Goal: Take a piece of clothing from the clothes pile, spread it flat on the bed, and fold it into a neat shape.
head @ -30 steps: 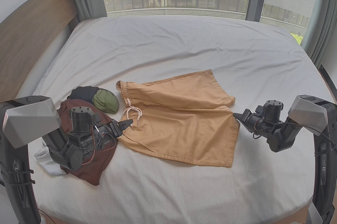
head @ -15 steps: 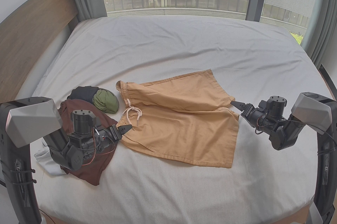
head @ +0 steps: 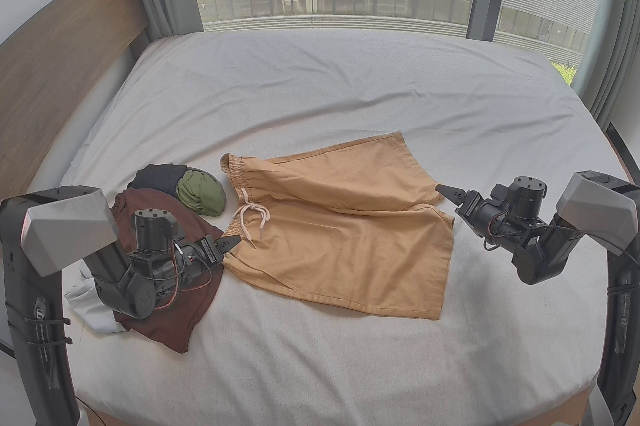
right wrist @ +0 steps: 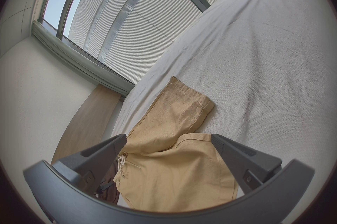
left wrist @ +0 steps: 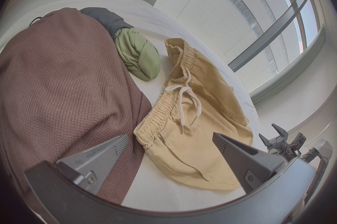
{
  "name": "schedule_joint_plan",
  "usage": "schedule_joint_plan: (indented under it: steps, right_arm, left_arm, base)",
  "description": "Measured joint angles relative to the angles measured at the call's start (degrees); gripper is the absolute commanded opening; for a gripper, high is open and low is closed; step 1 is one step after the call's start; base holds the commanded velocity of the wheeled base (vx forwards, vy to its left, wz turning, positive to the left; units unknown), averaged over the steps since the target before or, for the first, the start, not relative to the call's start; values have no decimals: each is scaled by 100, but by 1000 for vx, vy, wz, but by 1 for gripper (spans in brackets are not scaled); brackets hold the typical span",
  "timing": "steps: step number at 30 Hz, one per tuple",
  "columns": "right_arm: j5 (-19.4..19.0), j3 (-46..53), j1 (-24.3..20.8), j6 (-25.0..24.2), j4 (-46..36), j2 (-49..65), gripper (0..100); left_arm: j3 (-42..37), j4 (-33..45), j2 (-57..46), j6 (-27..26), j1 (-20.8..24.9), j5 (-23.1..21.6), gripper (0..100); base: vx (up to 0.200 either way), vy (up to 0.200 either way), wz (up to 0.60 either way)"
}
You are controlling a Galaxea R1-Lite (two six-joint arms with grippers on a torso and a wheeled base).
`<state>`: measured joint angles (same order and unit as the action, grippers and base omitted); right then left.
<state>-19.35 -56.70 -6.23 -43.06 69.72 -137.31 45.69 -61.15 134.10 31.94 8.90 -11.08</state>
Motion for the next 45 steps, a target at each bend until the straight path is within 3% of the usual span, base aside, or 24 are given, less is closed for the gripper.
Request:
schedule_joint_plan:
  steps: [29,30,41,45]
  right_arm:
    - [72,6,-52,-2,163,16,100]
    - [72,6,-55,-2,167,16,100]
    - [71,127,-79,34,167,11,100]
    - [63,358,-123,384,22,11,100]
  left_arm:
    - [511,-44,512,29,22,27,100]
    - [530,-49,534,30,20,27,0]
    - [673,-54,651,132,-2,90,0]
    - [675,-54,656,132,-2,90,0]
  base:
    - [0,0,0]
    - [0,0,0]
    - [0,0,0]
    - [0,0,0]
